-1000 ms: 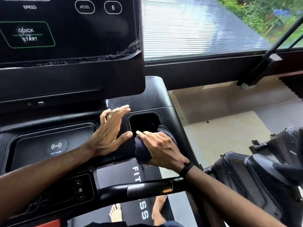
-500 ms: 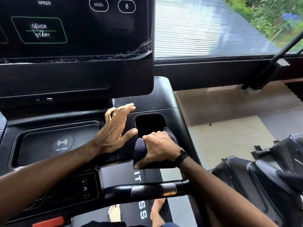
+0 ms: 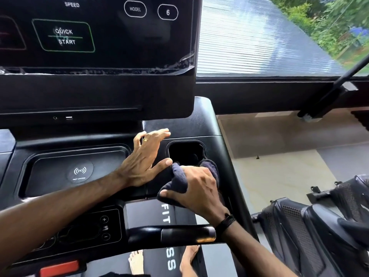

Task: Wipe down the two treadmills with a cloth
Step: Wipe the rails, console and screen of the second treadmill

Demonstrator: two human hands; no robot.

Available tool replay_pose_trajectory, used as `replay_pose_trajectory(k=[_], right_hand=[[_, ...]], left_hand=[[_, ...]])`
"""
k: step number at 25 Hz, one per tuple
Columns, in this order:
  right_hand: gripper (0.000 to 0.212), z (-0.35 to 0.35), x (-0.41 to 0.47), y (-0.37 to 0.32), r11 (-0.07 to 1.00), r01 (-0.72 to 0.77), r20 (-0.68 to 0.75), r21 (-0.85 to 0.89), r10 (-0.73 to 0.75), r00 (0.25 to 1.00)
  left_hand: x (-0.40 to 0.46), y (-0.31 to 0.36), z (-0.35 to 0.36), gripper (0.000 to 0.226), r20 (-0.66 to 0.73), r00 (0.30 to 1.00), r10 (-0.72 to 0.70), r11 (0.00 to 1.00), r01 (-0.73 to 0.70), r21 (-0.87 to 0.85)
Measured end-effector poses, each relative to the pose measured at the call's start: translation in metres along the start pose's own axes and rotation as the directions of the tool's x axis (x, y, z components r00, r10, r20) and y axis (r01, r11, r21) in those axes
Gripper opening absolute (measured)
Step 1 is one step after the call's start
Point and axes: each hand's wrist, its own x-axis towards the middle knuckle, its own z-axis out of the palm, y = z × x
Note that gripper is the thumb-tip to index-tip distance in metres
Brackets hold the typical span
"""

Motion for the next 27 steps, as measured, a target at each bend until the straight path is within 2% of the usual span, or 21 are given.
replay_pose_trajectory(k=[1, 3, 5, 8, 10, 12, 13, 14, 15, 16, 17, 18, 19, 20, 21, 22, 23, 24, 25, 27], right_hand=[[0.084, -0.001, 0.004, -0.004, 0.994, 0.004, 0.135, -0.112, 0.011, 0.991], [0.086, -0.005, 0.019, -0.006, 0.984, -0.005, 0.311, -0.177, 0.06, 0.949], [0.087, -0.004, 0.035, -0.004, 0.986, -0.037, 0.37, -0.166, 0.097, 0.924], [0.084, 0.002, 0.037, -0.003, 0.981, -0.058, 0.228, -0.183, 0.1, 0.969], [0.075, 0.007, 0.03, 0.0, 0.988, -0.078, 0.102, -0.132, 0.092, 0.99], [0.069, 0.005, 0.029, 0.001, 0.989, -0.134, -0.017, 0.061, 0.135, 0.991], [0.069, -0.001, 0.03, 0.002, 0.954, -0.17, -0.077, 0.247, 0.194, 0.978], [0.066, -0.011, 0.033, 0.002, 0.848, -0.212, -0.116, 0.485, 0.302, 0.946], [0.061, -0.026, 0.037, 0.002, 0.662, -0.226, -0.12, 0.715, 0.435, 0.892], [0.052, -0.043, 0.04, 0.007, 0.466, -0.194, -0.115, 0.863, 0.556, 0.823], [0.043, -0.063, 0.043, 0.011, 0.34, -0.123, -0.14, 0.932, 0.651, 0.746], [0.037, -0.083, 0.044, 0.018, 0.305, -0.045, -0.194, 0.951, 0.707, 0.68], [0.034, -0.101, 0.045, 0.026, 0.336, -0.003, -0.248, 0.942, 0.703, 0.666], [0.038, -0.107, 0.046, 0.036, 0.385, -0.057, -0.229, 0.921, 0.654, 0.721], [0.054, -0.103, 0.049, 0.046, 0.488, -0.246, -0.111, 0.838, 0.592, 0.798], [0.079, -0.088, 0.052, 0.052, 0.643, -0.481, 0.072, 0.596, 0.553, 0.83], [0.097, -0.06, 0.05, 0.06, 0.749, -0.609, 0.232, 0.26, 0.564, 0.793], [0.104, -0.031, 0.048, 0.067, 0.795, -0.607, 0.3, -0.015, 0.582, 0.756], [0.104, -0.01, 0.051, 0.072, 0.803, -0.576, 0.298, -0.151, 0.593, 0.748], [0.101, 0.004, 0.075, 0.082, 0.791, -0.603, 0.243, -0.099, 0.607, 0.757]], left_hand=[[0.0, 0.0, 0.0, 0.071, 0.002, 1.0, 0.003, 1.0, -0.003, -0.003], [-0.001, 0.0, 0.0, 0.071, -0.004, 1.0, 0.003, 1.0, -0.003, -0.01], [0.0, -0.001, 0.0, 0.07, -0.006, 1.0, -0.001, 1.0, 0.001, -0.016], [0.001, -0.001, 0.0, 0.07, -0.001, 1.0, -0.018, 1.0, 0.018, -0.025], [0.001, 0.0, -0.001, 0.071, -0.006, 1.0, -0.026, 0.999, 0.026, -0.027], [0.0, 0.001, -0.001, 0.069, -0.012, 1.0, -0.025, 0.999, 0.024, -0.04], [0.0, 0.001, -0.001, 0.069, -0.013, 1.0, -0.026, 0.999, 0.025, -0.046], [0.0, 0.001, -0.002, 0.069, -0.011, 1.0, -0.028, 0.998, 0.027, -0.051], [0.0, 0.0, -0.002, 0.069, -0.01, 0.999, -0.031, 0.998, 0.03, -0.055], [0.0, 0.0, -0.002, 0.07, -0.009, 0.999, -0.033, 0.998, 0.033, -0.058], [0.001, 0.0, -0.002, 0.07, -0.01, 0.999, -0.036, 0.998, 0.036, -0.06], [0.001, 0.0, -0.002, 0.07, -0.007, 0.999, -0.04, 0.997, 0.039, -0.062], [0.0, 0.0, -0.001, 0.07, -0.002, 0.999, -0.041, 0.997, 0.041, -0.064], [0.0, -0.001, -0.001, 0.071, 0.0, 0.999, -0.039, 0.997, 0.039, -0.065], [0.001, -0.001, -0.001, 0.071, 0.002, 0.999, -0.036, 0.997, 0.036, -0.065], [0.001, -0.002, -0.001, 0.072, 0.003, 0.999, -0.034, 0.997, 0.034, -0.063], [0.001, -0.002, -0.001, 0.072, 0.005, 0.999, -0.033, 0.998, 0.033, -0.062], [0.001, -0.002, 0.0, 0.071, 0.006, 0.999, -0.035, 0.997, 0.035, -0.062], [0.001, -0.001, 0.0, 0.071, 0.0, 0.999, -0.039, 0.997, 0.039, -0.061], [0.003, 0.0, -0.001, 0.071, -0.003, 0.999, -0.048, 0.998, 0.048, -0.051]])
